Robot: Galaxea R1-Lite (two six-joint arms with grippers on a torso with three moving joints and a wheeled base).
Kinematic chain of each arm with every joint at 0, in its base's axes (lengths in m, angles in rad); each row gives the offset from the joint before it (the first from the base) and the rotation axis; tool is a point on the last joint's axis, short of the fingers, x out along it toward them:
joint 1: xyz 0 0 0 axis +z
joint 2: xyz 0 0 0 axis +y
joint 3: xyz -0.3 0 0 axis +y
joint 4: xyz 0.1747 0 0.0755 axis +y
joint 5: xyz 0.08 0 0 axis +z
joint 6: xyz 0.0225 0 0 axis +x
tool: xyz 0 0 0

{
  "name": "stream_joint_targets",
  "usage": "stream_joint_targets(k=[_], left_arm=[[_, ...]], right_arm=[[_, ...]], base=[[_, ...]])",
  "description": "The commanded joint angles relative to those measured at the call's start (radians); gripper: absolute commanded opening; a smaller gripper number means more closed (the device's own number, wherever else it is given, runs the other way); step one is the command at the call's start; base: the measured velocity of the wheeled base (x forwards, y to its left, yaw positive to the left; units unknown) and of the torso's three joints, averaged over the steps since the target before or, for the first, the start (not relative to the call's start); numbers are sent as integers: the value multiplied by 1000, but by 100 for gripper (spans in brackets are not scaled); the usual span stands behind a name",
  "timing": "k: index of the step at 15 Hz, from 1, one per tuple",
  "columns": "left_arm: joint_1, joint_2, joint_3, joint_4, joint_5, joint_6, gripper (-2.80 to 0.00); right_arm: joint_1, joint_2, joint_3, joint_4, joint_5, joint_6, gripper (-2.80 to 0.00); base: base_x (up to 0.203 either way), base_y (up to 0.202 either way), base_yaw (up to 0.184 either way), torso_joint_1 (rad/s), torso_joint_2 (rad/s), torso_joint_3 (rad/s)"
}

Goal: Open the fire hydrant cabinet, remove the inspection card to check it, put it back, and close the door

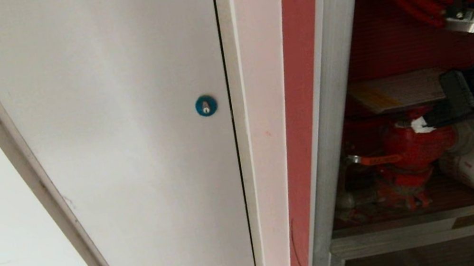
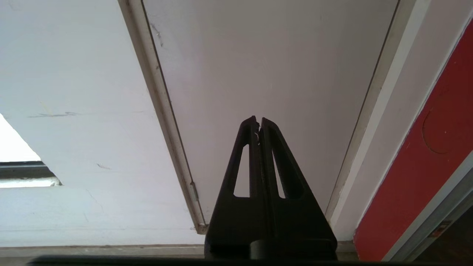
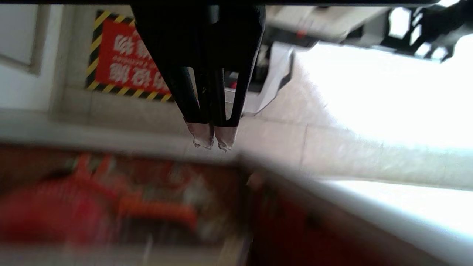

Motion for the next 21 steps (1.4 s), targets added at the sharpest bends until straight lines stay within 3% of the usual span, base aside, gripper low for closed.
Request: stream_joint_targets(k=[1, 6, 9, 11, 13, 17, 21], left_arm=[[-1, 1, 2, 0, 0, 1, -280], [0, 1, 2, 0, 0, 1, -280], [0, 1, 2, 0, 0, 0, -280], [-1, 1, 2, 0, 0, 0, -280], [-1, 1, 2, 0, 0, 0, -280], [0, 1, 2, 0, 0, 1, -280], [-1, 1, 2, 0, -1, 1, -280]], right_arm=[[37, -117, 16, 20, 4, 21, -280], [118, -453, 147, 39, 3, 54, -280], [109, -641, 213, 45, -64, 111, -280], [77, -727, 224, 72, -104, 174, -280], [-45, -779, 231, 100, -109, 184, -280], [-175, -963, 299, 150, -79, 80, -280], [-210, -1140, 480, 161, -40, -34, -280]], base=[[0, 0, 0, 0, 0, 0], [0, 0, 0, 0, 0, 0], [0, 0, 0, 0, 0, 0], [0, 0, 0, 0, 0, 0], [0, 0, 0, 0, 0, 0], [0, 0, 0, 0, 0, 0], [0, 0, 0, 0, 0, 0]])
